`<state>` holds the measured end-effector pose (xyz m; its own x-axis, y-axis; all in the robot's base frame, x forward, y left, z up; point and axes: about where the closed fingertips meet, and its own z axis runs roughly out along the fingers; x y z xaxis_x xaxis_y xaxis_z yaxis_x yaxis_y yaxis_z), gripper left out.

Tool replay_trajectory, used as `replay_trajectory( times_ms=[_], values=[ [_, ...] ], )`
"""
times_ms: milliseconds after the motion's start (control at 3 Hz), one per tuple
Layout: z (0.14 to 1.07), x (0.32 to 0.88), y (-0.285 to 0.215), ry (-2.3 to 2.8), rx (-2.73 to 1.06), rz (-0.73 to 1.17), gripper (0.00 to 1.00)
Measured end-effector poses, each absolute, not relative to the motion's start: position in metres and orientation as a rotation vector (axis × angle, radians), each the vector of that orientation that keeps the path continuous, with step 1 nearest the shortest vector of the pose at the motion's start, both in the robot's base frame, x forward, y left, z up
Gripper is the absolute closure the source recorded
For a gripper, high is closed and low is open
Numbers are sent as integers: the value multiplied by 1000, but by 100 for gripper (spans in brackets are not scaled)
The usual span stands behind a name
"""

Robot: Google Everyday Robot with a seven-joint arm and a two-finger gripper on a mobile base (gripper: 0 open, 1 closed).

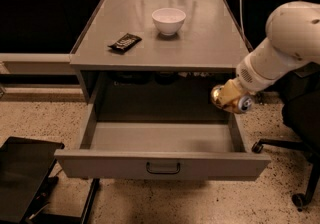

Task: Pick orange can from top drawer and place on counter

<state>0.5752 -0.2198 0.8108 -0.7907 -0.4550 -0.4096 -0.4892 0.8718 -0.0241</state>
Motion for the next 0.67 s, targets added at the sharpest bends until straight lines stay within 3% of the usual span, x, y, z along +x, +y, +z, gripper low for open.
replay_trajectory(
  times_ms=[333,667],
  values=[
    [866,546,-217,2548,-698,-6,100],
    [912,585,-209,2383,-623,-74,100]
  ],
)
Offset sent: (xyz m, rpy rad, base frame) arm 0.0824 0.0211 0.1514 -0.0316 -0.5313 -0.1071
